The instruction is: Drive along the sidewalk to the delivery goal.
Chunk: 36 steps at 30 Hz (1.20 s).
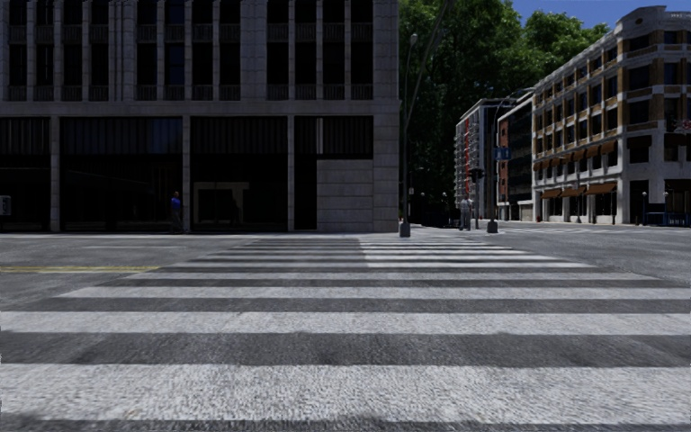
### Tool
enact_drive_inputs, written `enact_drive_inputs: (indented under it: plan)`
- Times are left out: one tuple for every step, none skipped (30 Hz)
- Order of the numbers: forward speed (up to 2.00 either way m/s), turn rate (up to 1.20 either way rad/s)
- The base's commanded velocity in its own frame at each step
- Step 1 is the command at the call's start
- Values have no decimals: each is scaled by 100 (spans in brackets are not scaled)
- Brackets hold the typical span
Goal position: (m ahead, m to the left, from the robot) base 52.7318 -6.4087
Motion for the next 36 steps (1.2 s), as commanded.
enact_drive_inputs:
  plan:
    - [200,0]
    - [200,0]
    - [200,0]
    - [200,0]
    - [200,0]
    - [200,0]
    - [200,0]
    - [200,0]
    - [200,0]
    - [200,0]
    - [200,0]
    - [200,0]
    - [200,0]
    - [200,0]
    - [200,0]
    - [200,0]
    - [200,0]
    - [200,0]
    - [200,0]
    - [200,0]
    - [200,0]
    - [200,0]
    - [200,0]
    - [200,0]
    - [200,0]
    - [200,0]
    - [200,0]
    - [200,0]
    - [200,0]
    - [200,0]
    - [200,0]
    - [200,0]
    - [200,0]
    - [200,0]
    - [200,0]
    - [200,0]
